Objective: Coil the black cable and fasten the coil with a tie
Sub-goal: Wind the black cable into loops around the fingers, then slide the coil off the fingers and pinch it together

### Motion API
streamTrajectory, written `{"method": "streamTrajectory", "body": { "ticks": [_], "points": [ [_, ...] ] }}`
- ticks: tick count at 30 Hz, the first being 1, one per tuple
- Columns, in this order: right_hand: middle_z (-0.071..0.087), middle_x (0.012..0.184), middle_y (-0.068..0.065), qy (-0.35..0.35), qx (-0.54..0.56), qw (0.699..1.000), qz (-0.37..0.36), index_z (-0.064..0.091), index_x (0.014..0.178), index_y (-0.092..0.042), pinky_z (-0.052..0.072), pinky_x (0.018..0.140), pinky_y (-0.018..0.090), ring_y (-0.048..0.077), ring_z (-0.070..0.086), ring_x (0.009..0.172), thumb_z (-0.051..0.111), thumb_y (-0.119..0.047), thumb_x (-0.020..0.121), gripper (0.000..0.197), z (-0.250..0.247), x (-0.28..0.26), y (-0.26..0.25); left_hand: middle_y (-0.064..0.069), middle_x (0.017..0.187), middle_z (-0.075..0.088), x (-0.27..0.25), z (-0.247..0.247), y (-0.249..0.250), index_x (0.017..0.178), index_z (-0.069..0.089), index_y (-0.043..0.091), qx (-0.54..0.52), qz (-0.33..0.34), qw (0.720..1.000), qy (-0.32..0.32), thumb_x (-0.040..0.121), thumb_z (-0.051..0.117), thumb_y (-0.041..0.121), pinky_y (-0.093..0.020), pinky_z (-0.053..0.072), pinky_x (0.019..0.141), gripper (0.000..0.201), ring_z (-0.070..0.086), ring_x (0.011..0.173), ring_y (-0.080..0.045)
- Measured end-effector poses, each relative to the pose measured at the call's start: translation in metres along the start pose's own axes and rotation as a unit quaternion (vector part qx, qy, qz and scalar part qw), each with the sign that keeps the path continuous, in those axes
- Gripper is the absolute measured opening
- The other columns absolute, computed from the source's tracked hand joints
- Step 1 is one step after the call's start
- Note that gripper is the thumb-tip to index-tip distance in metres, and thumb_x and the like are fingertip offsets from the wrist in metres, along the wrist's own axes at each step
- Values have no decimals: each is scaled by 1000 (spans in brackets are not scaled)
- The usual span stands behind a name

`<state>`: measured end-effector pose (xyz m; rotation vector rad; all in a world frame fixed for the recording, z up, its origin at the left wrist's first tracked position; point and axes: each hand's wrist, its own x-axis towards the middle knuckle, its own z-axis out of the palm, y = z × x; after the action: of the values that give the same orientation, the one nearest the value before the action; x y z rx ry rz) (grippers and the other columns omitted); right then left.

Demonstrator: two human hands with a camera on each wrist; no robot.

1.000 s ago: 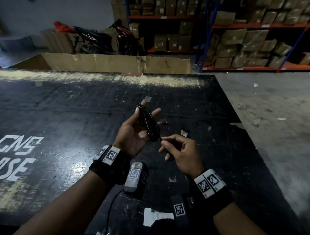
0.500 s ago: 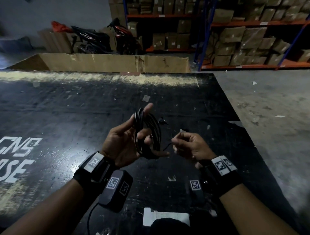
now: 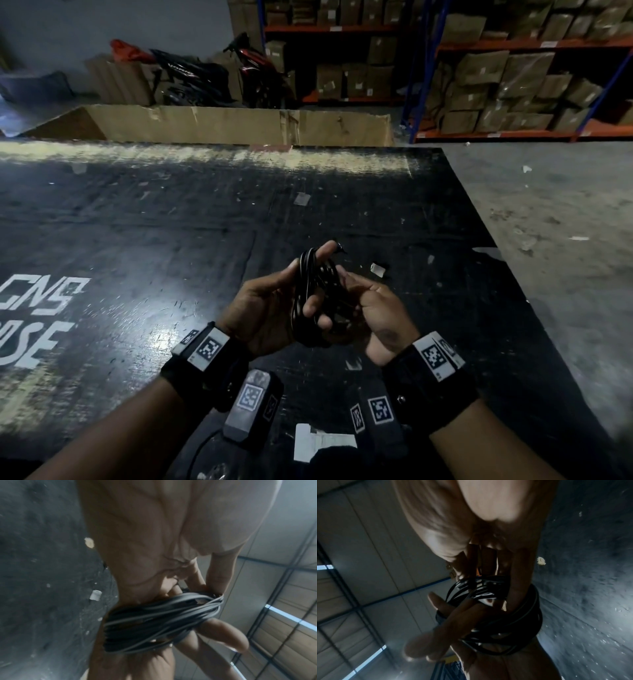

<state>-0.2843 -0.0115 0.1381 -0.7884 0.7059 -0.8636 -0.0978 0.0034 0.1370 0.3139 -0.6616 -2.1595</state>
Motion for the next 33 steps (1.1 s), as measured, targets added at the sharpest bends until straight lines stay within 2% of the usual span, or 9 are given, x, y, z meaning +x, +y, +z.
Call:
{"method": "streamTrajectory", "body": {
  "ticks": [3, 8, 14, 19, 22, 26, 29, 31, 33],
  "points": [
    [68, 100, 31, 0, -12, 1000, -9, 71, 116, 0, 54, 59, 33, 23, 66, 58, 46, -49, 102, 57, 1, -6, 3, -27, 89, 64, -1, -5, -4, 162, 26, 20, -37, -2, 999, 0, 112, 22, 32, -53, 53, 92, 52, 71, 93, -47],
    [69, 87, 28, 3, -40, 996, -86, 65, 112, 13, 53, 49, 25, 15, 64, 51, 53, -7, 100, 26, 6, -12, 15, -21, 83, 67, -4, -10, -5, 159, 35, 21, -25, -17, 999, -12, 111, 30, 33, -49, 54, 90, 50, 72, 92, -43],
    [76, 102, 30, 88, -140, 970, -179, 76, 114, -4, 58, 84, 48, 26, 72, 80, 58, 3, 95, 27, -1, 0, 20, -13, 69, 63, -4, 1, -5, 148, 55, 17, 7, -1, 1000, 24, 104, 47, 33, -40, 58, 77, 48, 70, 75, -31],
    [80, 98, 4, 103, -321, 892, -302, 76, 113, -8, 55, 80, 15, 3, 74, 89, 64, 4, 92, 28, -2, -4, -3, -12, 67, 70, -2, 0, -9, 90, 79, 1, 100, 57, 987, 109, 73, 77, 42, -43, 57, 88, 45, 76, 84, -36],
    [79, 92, 3, 88, -476, 793, -370, 77, 117, -16, 56, 74, 20, 10, 72, 83, 64, -7, 89, 32, -11, -3, -9, -18, 73, 73, -1, 1, -8, 94, 78, 1, 158, 40, 974, 157, 75, 71, 60, -48, 53, 95, 62, 75, 92, -39],
    [77, 88, 7, 19, -589, 696, -410, 78, 112, -10, 57, 68, 34, 24, 70, 78, 55, -12, 83, 37, -22, -3, -9, -32, 101, 69, 4, 14, -3, 119, 74, 8, 368, -21, 912, 180, 97, 48, 62, -48, 54, 99, 64, 68, 98, -36],
    [75, 83, 8, -17, -643, 649, -406, 80, 99, -7, 55, 63, 38, 24, 65, 72, 66, -2, 82, 22, -26, -1, -10, -6, 82, 72, 7, 21, -5, 106, 69, 10, 504, -9, 847, 169, 102, 50, 37, -33, 58, 75, 33, 72, 76, -18],
    [74, 84, 7, -30, -643, 649, -405, 80, 102, -8, 52, 65, 32, 21, 65, 73, 64, -5, 84, 24, -31, -1, -11, 4, 80, 72, 8, 21, -8, 104, 68, 14, 569, -2, 808, 151, 107, 43, 30, -26, 57, 69, 30, 72, 75, -13],
    [77, 90, 5, -24, -597, 704, -383, 79, 109, -10, 56, 71, 30, 18, 70, 79, 62, -13, 88, 27, -32, -3, -12, -3, 83, 65, 8, 16, -11, 110, 68, 9, 601, 23, 786, 143, 110, 39, 29, -26, 54, 67, 35, 67, 74, -14]
  ]
}}
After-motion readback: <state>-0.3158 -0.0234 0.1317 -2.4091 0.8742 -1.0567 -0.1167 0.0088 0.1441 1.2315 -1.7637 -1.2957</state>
